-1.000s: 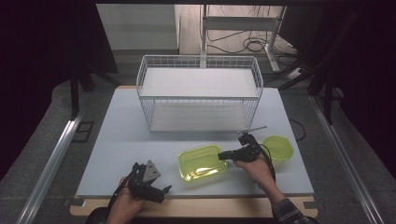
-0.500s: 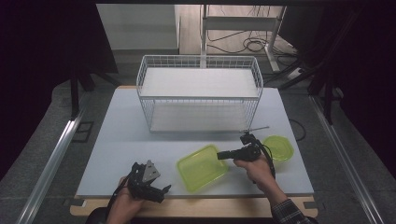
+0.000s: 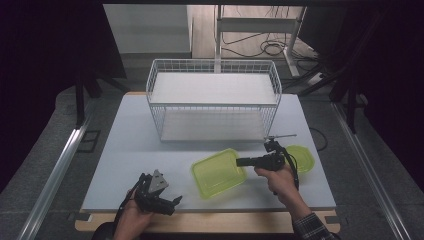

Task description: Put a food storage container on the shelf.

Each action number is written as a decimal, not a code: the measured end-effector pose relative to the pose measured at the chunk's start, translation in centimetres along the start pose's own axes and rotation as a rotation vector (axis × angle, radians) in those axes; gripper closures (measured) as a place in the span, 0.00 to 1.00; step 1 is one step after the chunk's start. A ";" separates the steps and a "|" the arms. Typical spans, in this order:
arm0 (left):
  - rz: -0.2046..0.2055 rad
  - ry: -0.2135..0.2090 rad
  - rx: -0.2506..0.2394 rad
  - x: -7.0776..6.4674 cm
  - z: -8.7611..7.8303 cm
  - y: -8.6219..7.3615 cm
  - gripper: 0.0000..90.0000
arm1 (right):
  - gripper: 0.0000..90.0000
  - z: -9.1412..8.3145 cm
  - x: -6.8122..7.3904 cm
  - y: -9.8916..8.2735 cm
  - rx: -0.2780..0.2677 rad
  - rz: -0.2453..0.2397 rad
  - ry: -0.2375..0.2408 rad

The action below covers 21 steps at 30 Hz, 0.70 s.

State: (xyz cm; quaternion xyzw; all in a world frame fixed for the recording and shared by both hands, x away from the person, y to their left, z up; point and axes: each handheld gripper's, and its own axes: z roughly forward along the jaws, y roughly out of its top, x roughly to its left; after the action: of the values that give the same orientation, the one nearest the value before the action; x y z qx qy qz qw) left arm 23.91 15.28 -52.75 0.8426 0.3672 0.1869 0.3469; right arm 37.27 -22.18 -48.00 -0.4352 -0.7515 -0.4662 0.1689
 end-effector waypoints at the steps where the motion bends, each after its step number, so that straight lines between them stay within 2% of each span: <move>1: 0.000 0.000 0.000 0.0 0.0 0.0 0.03 | 0.89 0.0 0.0 0.0 0.000 0.000 0.000; 10: -0.005 -0.001 0.000 0.1 0.0 0.0 0.03 | 0.89 -0.8 0.6 0.7 -0.042 -0.005 0.014; 21: -0.004 -0.001 -0.001 0.1 0.0 0.0 0.03 | 0.89 -2.2 1.7 2.5 -0.101 -0.019 0.034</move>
State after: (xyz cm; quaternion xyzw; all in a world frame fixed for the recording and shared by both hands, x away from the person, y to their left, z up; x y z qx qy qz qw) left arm 23.91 15.35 -52.74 0.8416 0.3687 0.1859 0.3481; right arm 37.99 -22.71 -44.37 -0.4281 -0.7281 -0.5125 0.1548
